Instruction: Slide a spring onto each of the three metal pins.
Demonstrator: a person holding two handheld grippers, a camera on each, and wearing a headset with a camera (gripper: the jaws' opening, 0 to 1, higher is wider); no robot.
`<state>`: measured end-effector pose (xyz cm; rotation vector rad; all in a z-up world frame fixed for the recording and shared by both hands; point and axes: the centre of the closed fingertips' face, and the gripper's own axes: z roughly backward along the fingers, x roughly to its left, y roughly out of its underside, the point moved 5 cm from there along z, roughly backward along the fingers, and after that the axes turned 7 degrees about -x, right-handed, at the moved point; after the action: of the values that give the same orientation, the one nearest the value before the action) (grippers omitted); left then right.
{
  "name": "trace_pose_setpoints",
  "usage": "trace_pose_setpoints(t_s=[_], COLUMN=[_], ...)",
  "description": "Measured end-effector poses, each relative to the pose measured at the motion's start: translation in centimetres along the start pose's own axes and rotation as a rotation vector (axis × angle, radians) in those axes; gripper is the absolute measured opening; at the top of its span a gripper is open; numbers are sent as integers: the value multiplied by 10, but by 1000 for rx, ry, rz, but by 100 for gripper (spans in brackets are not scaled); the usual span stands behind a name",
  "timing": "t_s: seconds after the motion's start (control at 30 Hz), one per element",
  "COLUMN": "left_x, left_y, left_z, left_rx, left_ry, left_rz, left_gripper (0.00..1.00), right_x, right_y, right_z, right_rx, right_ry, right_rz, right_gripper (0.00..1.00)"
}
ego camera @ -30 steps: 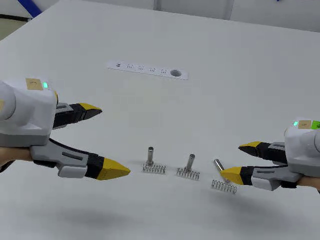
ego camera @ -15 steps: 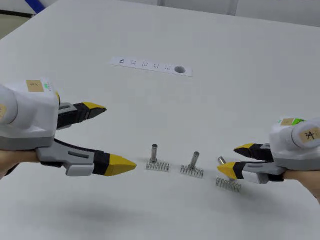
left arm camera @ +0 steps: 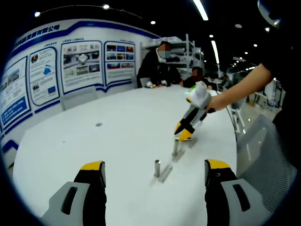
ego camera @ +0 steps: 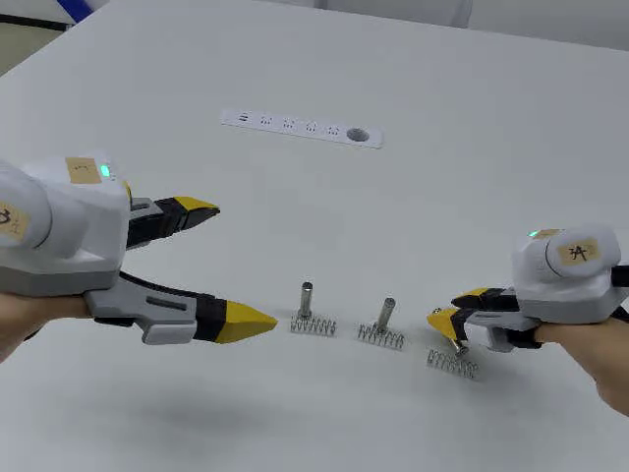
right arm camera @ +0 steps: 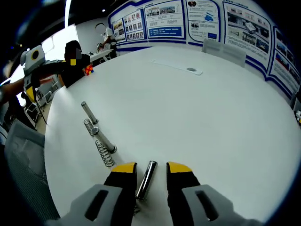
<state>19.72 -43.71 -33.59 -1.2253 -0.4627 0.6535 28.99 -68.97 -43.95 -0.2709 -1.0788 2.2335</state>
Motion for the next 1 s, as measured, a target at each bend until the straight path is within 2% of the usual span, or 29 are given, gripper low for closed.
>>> trace_pose_setpoints(t_s=[0.07, 0.17, 0.27, 0.43, 0.57, 1.0], left_x=[-3, -7, -9, -10, -12, -11], left_y=[3, 9, 11, 9, 8, 5], left_z=[-1, -1, -1, -1, -1, -1], left_rx=[0, 30, 34, 24, 23, 19], left_ry=[2, 20, 25, 23, 43, 40], left_rz=[1, -8, -8, -5, 9, 4], left_gripper=[87, 86, 86, 86, 86, 85], right_x=[1, 1, 2, 3, 1, 2], right_y=[0, 0, 0, 1, 3, 0], right_z=[0, -1, -3, -3, -4, -8], right_rx=[7, 7, 18, 38, 54, 93], right_ry=[-2, -3, 2, 9, 41, 94], right_rz=[1, -4, -7, -15, -16, -46], right_gripper=[26, 25, 24, 20, 14, 9])
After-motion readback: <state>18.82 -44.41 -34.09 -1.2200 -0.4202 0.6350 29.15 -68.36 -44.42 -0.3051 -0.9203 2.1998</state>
